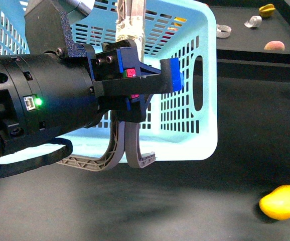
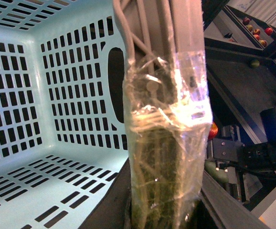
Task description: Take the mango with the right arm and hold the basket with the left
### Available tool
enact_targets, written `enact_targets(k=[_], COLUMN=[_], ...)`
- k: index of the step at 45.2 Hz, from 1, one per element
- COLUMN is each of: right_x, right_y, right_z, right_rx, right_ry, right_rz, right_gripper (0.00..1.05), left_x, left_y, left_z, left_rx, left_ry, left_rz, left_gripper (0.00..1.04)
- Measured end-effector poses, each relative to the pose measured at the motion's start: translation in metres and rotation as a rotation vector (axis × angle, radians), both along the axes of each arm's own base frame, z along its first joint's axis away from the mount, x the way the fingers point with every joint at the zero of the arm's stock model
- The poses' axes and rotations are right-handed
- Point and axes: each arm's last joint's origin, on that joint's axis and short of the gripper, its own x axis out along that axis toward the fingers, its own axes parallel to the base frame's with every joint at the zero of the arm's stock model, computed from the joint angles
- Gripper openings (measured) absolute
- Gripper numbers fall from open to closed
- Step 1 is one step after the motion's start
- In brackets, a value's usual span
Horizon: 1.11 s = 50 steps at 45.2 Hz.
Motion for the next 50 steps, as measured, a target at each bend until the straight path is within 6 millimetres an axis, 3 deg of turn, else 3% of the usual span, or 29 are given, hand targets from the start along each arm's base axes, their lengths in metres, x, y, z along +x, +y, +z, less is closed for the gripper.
enact_targets(k=[5, 11, 30, 50], right_x=[0.007, 0.017, 0.048, 0.054], right_y=[0.001, 0.002, 0.009, 0.021], right_z=[-0.024, -0.039, -0.066, -0.085], right_rx=[-0.032, -0.040, -0.040, -0.003], right_ry=[0.064, 0.084, 0.093, 0.124], right_rz=[0.074, 0.112, 0.164, 0.131], right_gripper=[0.96, 0.96, 0.96, 0.96], left_x=[0.000, 0.000, 0.000, 0.000], left_y=[0.000, 0.000, 0.000, 0.000], left_z=[0.000, 0.000, 0.000, 0.000], left_rx=[0.000, 0.000, 0.000, 0.000], left_ry=[0.000, 0.000, 0.000, 0.000], left_rz=[0.000, -0.001, -0.001, -0.001], left_gripper=[0.20, 0.20, 0.20, 0.20])
